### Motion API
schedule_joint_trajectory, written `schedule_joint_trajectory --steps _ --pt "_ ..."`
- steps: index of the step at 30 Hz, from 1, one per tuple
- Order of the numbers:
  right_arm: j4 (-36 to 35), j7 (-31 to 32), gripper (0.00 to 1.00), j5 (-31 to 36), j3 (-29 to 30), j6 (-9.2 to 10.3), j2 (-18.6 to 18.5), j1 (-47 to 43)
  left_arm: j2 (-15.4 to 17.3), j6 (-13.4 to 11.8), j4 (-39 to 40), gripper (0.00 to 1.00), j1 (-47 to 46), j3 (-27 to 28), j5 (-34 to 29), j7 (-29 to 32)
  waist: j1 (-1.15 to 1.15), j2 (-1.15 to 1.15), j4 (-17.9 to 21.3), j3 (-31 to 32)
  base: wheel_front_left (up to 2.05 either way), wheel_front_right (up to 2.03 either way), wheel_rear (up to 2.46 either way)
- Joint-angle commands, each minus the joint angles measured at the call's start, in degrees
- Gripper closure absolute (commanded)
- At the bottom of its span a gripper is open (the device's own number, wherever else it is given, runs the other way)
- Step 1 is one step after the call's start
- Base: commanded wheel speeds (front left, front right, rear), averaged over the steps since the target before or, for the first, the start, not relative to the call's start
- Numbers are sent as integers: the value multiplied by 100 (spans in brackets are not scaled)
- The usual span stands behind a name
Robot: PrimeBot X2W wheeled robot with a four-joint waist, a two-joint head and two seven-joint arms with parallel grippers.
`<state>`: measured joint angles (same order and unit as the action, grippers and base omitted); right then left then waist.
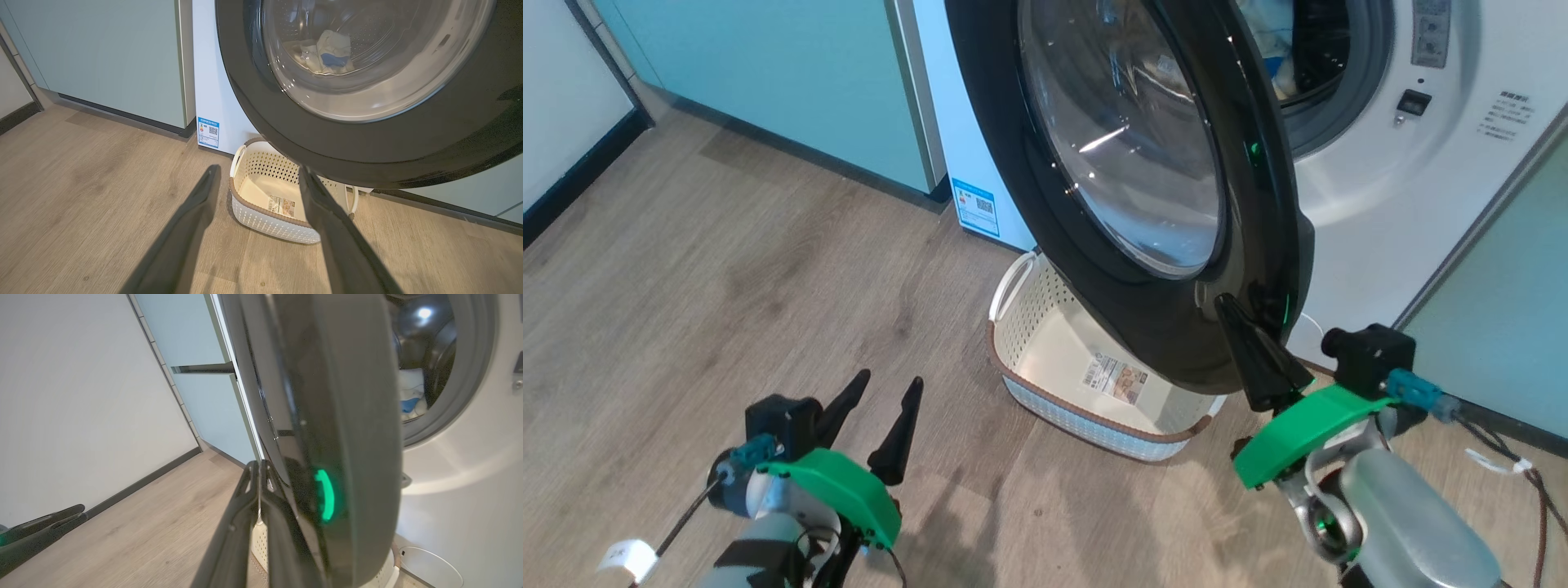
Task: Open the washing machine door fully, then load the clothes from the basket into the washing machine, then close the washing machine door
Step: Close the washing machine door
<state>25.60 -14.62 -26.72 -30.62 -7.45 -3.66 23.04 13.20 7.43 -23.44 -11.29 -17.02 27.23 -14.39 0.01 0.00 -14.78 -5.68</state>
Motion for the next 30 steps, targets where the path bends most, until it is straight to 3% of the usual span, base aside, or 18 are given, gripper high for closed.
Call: schedule_joint_trajectory --steps 1,14,30 --pt "-127 -38 100 -21 7 -3 78 297 86 6 146 0 -342 197 -40 -61 -1 0 -1 -17 0 0 0" --pt "451 -38 100 -210 773 -3 78 984 50 6 229 0 -493 265 -80 -61 -1 0 110 -415 0 0 0" --pt "1556 -38 100 285 1921 -3 79 2592 -74 6 327 0 -901 286 -154 -61 -1 0 163 -1179 0 0 0"
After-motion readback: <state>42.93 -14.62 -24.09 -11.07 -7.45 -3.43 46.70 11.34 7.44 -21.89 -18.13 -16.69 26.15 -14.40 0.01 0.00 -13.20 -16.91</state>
